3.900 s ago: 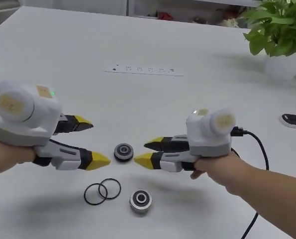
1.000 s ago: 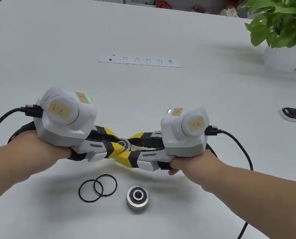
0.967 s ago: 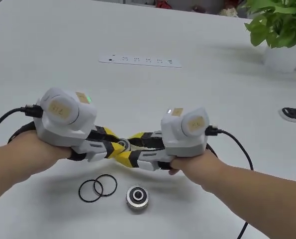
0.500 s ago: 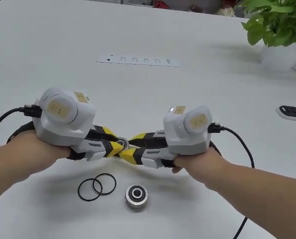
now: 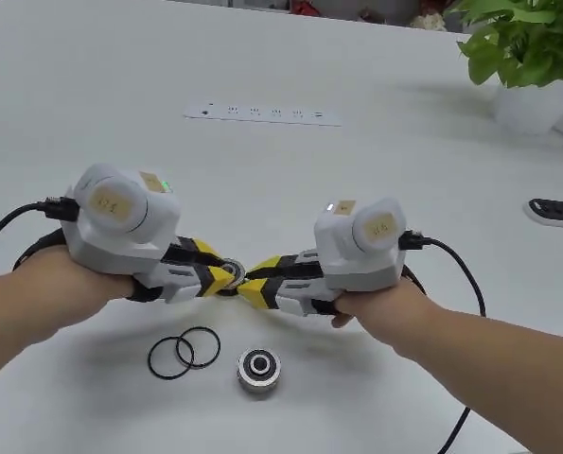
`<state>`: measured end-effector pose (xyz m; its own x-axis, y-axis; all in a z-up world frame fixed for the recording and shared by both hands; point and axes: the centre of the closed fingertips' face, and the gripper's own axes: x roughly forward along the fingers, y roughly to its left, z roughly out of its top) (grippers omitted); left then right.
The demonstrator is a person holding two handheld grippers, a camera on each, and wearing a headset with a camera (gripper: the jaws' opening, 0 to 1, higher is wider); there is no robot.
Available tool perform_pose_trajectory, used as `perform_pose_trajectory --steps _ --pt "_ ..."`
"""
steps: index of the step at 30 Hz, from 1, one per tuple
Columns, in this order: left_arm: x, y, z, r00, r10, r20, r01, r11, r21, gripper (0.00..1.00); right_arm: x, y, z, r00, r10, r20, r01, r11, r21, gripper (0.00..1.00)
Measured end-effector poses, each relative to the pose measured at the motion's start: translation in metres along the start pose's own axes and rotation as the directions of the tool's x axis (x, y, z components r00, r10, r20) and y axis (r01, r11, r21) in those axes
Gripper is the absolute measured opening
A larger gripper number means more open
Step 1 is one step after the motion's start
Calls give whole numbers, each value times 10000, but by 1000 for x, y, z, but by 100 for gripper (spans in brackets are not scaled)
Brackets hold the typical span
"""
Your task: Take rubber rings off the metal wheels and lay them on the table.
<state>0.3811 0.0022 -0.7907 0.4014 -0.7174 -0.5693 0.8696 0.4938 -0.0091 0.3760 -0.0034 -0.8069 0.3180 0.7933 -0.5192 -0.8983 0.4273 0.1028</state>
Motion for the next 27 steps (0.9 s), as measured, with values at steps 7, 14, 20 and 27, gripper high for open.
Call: perform_pose_trajectory --steps 7,14,20,27 --pt "0 0 0 10000 22 33 -22 10000 83 13 1 2 2 9996 8 265 -14 9997 225 18" --pt "0 0 0 10000 6 52 -6 10000 75 13 8 2 6 9996 -58 274 59 10000 -10 24" --pt "0 0 0 10000 14 63 -15 10000 68 13 13 0 7 9993 -175 338 173 9998 58 30" --pt "0 0 0 10000 48 72 -48 10000 3 13 11 3 8 9991 -108 402 99 9997 212 24"
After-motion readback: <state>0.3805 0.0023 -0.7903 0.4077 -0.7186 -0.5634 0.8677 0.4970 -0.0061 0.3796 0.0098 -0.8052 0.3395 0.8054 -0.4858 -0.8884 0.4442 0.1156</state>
